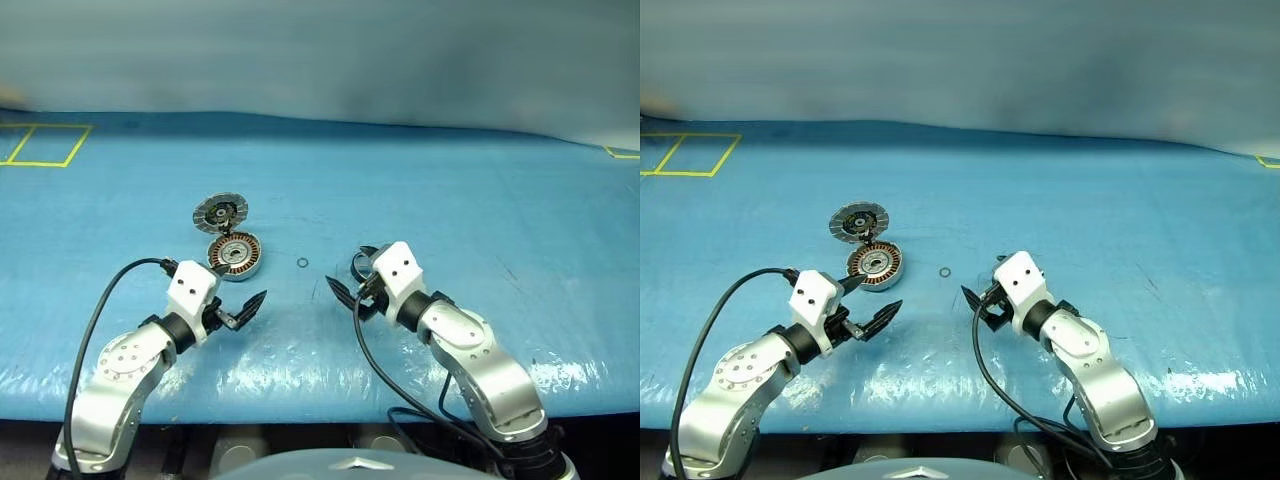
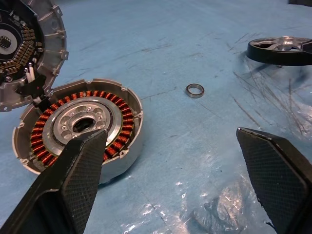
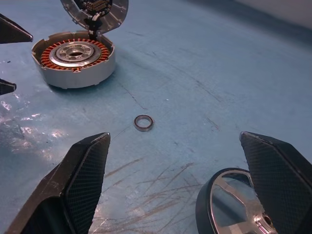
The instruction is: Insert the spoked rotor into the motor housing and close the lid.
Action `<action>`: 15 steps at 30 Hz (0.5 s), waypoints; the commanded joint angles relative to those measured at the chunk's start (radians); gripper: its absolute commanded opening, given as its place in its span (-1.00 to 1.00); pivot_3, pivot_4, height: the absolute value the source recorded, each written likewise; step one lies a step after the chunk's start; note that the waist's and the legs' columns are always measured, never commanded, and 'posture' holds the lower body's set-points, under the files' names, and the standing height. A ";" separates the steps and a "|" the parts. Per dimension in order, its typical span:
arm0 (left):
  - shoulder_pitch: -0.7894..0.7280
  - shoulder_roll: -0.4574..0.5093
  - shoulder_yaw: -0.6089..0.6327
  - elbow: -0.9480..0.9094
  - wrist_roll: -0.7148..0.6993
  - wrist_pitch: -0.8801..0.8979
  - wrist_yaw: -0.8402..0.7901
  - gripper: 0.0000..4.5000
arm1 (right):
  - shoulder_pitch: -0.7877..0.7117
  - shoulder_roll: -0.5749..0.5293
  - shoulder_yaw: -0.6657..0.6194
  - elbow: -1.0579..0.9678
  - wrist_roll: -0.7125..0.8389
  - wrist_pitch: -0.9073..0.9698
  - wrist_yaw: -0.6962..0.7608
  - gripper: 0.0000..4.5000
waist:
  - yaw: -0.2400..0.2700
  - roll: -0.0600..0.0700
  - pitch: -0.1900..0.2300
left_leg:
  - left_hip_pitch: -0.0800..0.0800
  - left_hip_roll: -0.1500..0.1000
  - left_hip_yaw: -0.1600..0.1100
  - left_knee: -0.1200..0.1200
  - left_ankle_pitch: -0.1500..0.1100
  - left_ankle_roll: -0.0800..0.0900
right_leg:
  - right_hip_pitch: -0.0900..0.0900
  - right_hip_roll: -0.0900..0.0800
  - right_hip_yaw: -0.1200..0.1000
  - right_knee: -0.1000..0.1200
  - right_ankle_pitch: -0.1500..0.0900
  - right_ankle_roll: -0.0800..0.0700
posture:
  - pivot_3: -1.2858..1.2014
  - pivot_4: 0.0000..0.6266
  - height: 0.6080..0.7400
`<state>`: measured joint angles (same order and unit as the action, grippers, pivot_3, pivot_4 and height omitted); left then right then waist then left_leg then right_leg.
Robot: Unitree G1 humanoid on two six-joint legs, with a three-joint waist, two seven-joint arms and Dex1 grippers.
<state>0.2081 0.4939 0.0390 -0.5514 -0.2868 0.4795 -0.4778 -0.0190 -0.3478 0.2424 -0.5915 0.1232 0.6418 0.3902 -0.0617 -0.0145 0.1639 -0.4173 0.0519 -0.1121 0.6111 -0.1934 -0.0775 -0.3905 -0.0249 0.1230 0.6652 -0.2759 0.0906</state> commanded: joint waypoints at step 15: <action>-0.001 -0.007 0.014 -0.034 -0.001 -0.018 0.010 1.00 | -0.026 -0.013 -0.003 -0.014 -0.004 -0.012 0.005 0.99 | 0.000 0.000 0.000 | 0.000 0.000 0.000 0.000 0.000 0.000 | 0.000 0.000 0.000 0.000 0.000 0.000 | 0.03 -0.52 1.00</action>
<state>0.2087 0.4912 0.0486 -0.5514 -0.2863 0.4776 -0.4669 -0.0294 -0.3559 0.2494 -0.5837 0.1206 0.6416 0.3923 -0.0616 -0.0145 0.1639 -0.4174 0.0518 -0.1121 0.6111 -0.1934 -0.0775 -0.3905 -0.0249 0.1229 0.6652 -0.2759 0.0907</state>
